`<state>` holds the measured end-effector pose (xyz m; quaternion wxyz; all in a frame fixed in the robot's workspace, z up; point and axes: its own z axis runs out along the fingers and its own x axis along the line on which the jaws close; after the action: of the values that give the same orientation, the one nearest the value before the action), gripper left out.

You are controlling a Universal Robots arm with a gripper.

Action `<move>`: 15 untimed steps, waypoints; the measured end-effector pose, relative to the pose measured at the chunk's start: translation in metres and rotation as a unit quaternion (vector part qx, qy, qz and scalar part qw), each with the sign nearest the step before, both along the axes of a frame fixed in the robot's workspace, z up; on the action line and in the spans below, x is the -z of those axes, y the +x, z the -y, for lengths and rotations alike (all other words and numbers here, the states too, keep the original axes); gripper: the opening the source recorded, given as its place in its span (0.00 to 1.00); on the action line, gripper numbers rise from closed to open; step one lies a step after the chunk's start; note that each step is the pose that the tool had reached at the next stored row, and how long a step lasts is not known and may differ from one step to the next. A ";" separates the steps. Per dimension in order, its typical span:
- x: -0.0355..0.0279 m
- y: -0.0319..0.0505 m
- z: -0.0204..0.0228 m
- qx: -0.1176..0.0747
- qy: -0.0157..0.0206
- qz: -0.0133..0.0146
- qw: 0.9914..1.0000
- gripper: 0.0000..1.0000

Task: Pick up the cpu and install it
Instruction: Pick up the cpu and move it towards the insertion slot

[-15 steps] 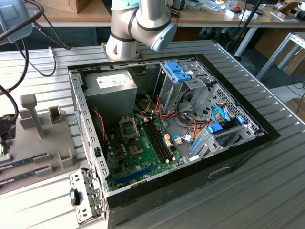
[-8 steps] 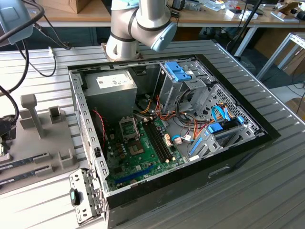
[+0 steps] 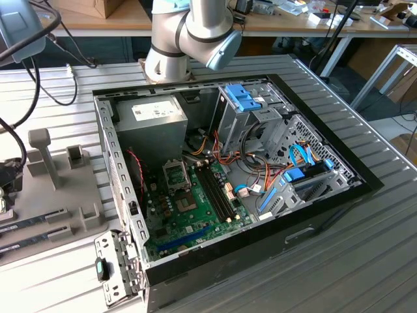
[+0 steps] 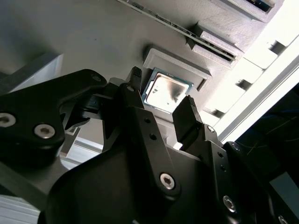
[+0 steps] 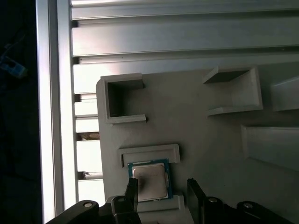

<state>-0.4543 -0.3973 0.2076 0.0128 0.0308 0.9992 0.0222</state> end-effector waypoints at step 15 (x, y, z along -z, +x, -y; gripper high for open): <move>0.0048 0.0000 0.0000 0.000 0.000 0.000 1.000 0.54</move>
<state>-0.4543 -0.3973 0.2028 0.0128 0.0308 0.9992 0.0222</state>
